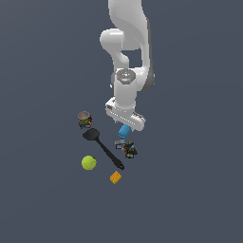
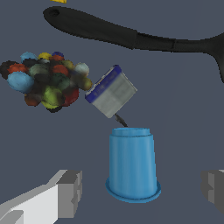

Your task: Pick up a designated object from a clutter of objects.

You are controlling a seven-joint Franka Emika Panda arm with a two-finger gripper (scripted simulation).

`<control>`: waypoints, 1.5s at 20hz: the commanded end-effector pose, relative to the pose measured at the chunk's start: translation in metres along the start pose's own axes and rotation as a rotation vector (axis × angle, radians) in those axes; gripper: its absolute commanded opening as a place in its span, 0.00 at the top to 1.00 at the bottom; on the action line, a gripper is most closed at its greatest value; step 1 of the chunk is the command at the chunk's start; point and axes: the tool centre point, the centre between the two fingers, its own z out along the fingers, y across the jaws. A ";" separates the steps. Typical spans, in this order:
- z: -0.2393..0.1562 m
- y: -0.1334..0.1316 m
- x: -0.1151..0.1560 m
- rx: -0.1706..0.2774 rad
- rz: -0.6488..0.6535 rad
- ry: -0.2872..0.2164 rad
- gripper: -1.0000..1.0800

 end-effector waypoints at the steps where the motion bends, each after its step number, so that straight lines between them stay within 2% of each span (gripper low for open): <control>1: 0.005 0.002 -0.003 0.000 0.017 0.000 0.04; 9: 0.010 0.002 -0.004 0.000 0.018 0.000 0.04; 19: 0.048 0.003 -0.005 0.000 0.022 0.000 0.04; 25: 0.056 0.003 -0.005 0.000 0.023 0.000 0.04; 26: 0.056 0.003 -0.005 0.000 0.023 0.000 1.00; 30: 0.056 0.003 -0.005 0.000 0.023 0.000 1.00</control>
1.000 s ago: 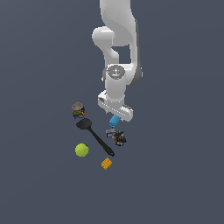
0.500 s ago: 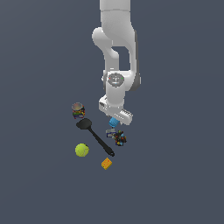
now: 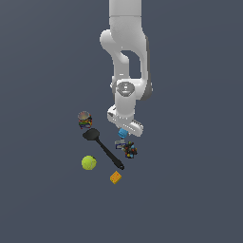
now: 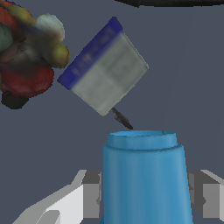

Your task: Pick up a designated object from a clutter of objects.

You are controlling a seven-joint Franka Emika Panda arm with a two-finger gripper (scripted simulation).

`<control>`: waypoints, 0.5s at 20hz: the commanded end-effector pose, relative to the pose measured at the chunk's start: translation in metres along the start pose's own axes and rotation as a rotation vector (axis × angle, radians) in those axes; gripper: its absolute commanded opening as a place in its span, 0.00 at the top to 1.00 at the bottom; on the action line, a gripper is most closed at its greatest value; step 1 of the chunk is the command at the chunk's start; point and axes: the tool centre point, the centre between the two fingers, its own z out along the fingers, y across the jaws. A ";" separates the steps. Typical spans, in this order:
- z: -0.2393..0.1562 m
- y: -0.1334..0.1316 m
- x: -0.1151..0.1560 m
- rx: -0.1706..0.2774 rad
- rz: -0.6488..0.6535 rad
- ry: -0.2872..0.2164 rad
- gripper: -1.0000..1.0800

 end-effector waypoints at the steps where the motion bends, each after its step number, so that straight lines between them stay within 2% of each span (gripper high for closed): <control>1: 0.001 0.001 0.000 -0.001 0.001 -0.001 1.00; 10: -0.003 0.001 0.001 0.000 0.000 0.000 1.00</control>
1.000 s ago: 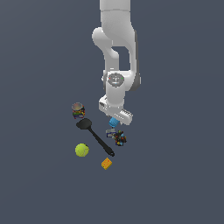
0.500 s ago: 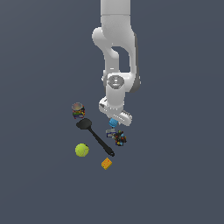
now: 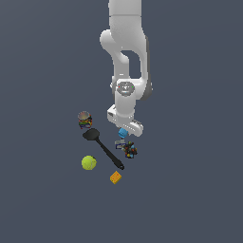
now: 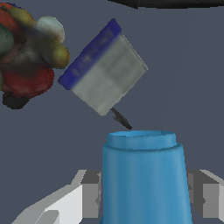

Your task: Pick up a designated object from a clutter of objects.

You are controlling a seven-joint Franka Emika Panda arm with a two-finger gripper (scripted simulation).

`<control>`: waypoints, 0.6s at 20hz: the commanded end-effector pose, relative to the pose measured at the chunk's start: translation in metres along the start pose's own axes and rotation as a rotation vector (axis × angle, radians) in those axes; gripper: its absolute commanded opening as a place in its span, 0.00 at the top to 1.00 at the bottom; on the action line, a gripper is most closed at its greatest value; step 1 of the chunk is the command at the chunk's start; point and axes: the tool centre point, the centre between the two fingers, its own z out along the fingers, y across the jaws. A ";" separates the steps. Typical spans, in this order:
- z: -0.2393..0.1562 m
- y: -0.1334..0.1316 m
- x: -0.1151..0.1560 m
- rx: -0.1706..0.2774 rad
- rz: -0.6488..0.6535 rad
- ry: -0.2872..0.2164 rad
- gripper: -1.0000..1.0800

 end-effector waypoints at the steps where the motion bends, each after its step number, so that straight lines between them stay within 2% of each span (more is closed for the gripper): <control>1: -0.004 0.001 0.001 0.001 0.000 0.001 1.00; 12: -0.056 0.012 0.015 0.001 0.000 0.001 1.00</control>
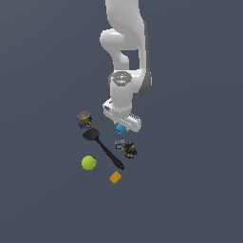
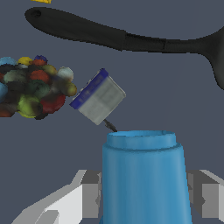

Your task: Pick up a designated object from a clutter of objects.

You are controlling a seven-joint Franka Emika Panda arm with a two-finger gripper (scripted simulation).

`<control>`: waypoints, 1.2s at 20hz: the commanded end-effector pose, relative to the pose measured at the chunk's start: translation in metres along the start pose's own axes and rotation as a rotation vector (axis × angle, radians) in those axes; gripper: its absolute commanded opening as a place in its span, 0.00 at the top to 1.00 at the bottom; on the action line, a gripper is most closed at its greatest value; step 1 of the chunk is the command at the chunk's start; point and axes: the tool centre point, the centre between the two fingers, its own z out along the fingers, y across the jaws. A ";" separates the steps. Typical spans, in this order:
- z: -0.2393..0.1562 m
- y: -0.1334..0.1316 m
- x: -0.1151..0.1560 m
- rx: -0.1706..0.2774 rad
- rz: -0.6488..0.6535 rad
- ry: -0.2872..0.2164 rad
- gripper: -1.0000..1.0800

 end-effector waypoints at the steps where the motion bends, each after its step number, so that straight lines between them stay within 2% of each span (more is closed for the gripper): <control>1: -0.018 0.004 0.005 0.001 0.000 0.001 1.00; 24: -0.226 0.046 0.062 0.001 0.002 0.000 1.00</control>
